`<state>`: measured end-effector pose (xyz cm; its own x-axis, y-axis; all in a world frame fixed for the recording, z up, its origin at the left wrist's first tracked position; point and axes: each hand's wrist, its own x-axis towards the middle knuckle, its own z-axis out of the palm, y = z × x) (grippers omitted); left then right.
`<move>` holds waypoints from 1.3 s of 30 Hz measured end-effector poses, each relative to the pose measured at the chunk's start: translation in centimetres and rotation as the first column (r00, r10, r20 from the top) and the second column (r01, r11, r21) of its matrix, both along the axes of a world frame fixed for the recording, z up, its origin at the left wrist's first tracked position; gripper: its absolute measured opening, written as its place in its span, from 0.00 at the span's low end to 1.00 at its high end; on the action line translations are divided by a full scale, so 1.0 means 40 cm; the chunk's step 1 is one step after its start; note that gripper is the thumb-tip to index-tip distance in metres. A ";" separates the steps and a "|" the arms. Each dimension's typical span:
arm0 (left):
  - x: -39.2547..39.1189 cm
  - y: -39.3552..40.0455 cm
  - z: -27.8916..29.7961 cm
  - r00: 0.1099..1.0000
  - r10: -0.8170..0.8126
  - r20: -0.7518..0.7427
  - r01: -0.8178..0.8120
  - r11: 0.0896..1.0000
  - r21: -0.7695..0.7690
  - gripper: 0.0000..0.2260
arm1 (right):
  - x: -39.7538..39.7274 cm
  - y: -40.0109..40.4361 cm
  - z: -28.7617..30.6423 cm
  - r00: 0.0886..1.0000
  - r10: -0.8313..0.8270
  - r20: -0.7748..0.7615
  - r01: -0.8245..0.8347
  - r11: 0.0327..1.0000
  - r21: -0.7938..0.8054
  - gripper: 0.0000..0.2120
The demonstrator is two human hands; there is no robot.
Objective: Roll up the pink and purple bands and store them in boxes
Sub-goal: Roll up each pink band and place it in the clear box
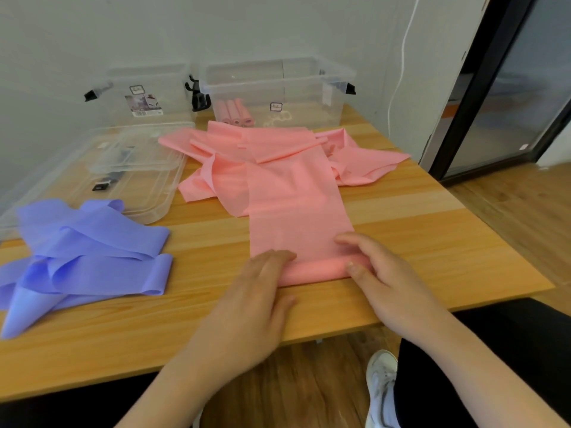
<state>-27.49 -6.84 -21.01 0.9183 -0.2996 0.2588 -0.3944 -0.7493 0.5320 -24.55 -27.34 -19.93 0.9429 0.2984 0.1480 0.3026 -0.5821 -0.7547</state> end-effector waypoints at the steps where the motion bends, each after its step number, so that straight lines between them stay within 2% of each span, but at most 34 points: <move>1: -0.003 -0.004 -0.002 1.000 -0.008 -0.004 0.008 1.000 0.016 0.21 | 0.000 0.003 -0.001 1.000 0.011 -0.011 -0.011 1.000 -0.003 0.16; 4: 0.011 0.007 0.002 0.998 0.065 0.022 -0.064 0.996 -0.067 0.19 | 0.005 -0.013 0.003 0.999 -0.035 0.013 0.035 0.999 0.035 0.20; 7: 0.020 0.021 0.010 0.990 0.138 0.036 -0.135 0.988 -0.069 0.11 | 0.009 -0.035 0.006 0.994 -0.083 0.075 0.084 0.996 -0.020 0.17; 11: 0.022 0.027 0.019 0.991 0.130 0.017 -0.128 0.988 -0.088 0.09 | 0.009 -0.037 -0.001 0.990 -0.128 0.052 0.130 0.991 -0.036 0.13; 14: 0.019 0.032 0.012 0.995 0.093 0.047 -0.091 0.995 -0.049 0.08 | 0.010 -0.034 -0.010 0.983 -0.138 0.121 0.148 0.986 -0.079 0.09; 16: 0.020 0.037 0.005 0.994 0.060 0.093 -0.064 0.997 0.034 0.12 | 0.012 -0.037 -0.007 0.977 -0.114 0.182 0.135 0.985 -0.108 0.08; 18: 0.026 0.041 0.003 0.992 0.068 0.106 -0.073 0.997 0.038 0.14 | 0.015 -0.045 0.001 0.985 -0.055 0.167 0.074 0.991 -0.109 0.06; 20: 0.026 0.038 0.012 0.991 0.111 0.080 -0.111 0.994 -0.003 0.11 | 0.014 -0.050 0.009 0.994 0.033 0.103 -0.021 0.993 -0.118 0.08; 22: 0.024 0.037 0.016 0.988 0.150 0.037 -0.147 0.987 -0.060 0.05 | 0.012 -0.048 0.010 0.994 0.054 0.091 -0.041 0.989 -0.142 0.12; 24: 0.023 0.040 0.014 0.991 0.129 0.035 -0.126 0.990 -0.068 0.09 | 0.011 -0.043 0.010 0.993 -0.014 0.115 0.026 0.994 -0.105 0.14; 27: 0.026 0.047 0.011 0.997 0.061 0.041 -0.062 0.998 0.027 0.11 | 0.010 -0.039 0.007 0.989 -0.071 0.126 0.080 0.995 -0.065 0.11; 33: 0.029 0.043 0.011 0.989 0.114 0.094 -0.116 0.993 0.014 0.10 | 0.015 -0.047 -0.001 0.986 0.042 0.158 -0.010 0.980 -0.200 0.11; 36: 0.027 0.043 0.016 0.990 0.122 0.064 -0.119 0.991 -0.057 0.06 | 0.012 -0.044 -0.002 0.981 -0.025 0.190 0.056 0.985 -0.164 0.15; 39: 0.029 0.050 0.010 0.997 0.068 0.032 -0.068 0.998 0.004 0.13 | 0.013 -0.045 -0.004 0.975 -0.062 0.211 0.090 0.988 -0.125 0.14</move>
<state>-26.34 -4.82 -20.59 0.9279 -0.2381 0.2868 -0.3591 -0.7776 0.5161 -24.04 -29.15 -20.10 0.9169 0.2570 0.3054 0.3944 -0.7007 -0.5945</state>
